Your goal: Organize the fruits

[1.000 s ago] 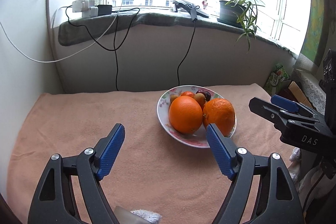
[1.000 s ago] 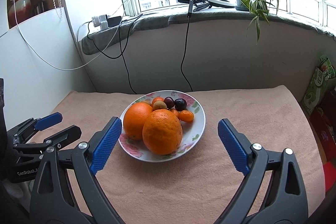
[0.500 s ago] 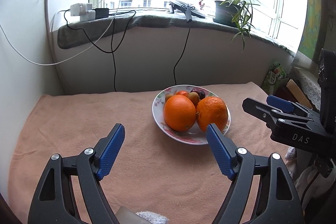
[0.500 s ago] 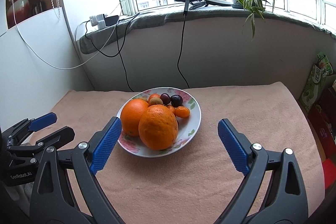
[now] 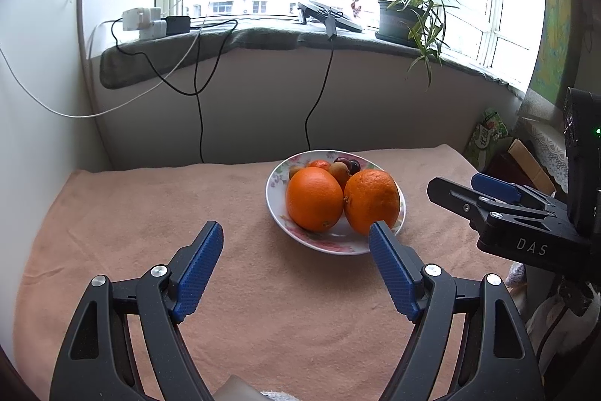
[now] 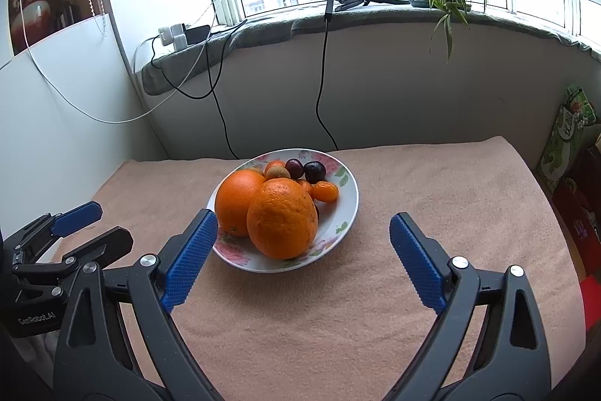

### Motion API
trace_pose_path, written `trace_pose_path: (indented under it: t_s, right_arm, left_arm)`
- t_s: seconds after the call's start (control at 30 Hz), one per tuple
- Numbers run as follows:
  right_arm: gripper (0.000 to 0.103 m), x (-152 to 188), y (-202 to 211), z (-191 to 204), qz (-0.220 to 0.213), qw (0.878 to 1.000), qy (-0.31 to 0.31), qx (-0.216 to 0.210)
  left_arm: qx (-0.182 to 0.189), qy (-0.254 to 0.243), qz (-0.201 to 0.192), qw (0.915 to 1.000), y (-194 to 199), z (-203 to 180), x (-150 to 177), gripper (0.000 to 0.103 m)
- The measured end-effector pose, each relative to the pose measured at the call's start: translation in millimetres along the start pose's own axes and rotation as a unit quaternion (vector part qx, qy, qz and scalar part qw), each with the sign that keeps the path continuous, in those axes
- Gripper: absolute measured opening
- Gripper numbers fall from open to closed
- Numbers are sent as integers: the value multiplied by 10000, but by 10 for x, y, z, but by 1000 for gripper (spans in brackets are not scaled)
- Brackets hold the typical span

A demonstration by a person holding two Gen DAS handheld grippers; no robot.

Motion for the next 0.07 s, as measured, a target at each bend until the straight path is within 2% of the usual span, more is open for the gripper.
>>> trace_pose_path:
  t_s: [0.07]
  right_arm:
    - [95, 6, 6, -21, 4, 10000, -22, 10]
  left_arm:
    - [-3, 13, 11, 10000, 6, 6, 7, 80]
Point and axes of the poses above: each gripper's, at about its wrist camera, not at the fingertips, and y roughly against the way its jaws point, z to its left, x to its underside, the point moved 9 cm from there along -y, roughly the way its jaws point, and after that the axes turned 5 degrees about -x, right-handed, at the moved point
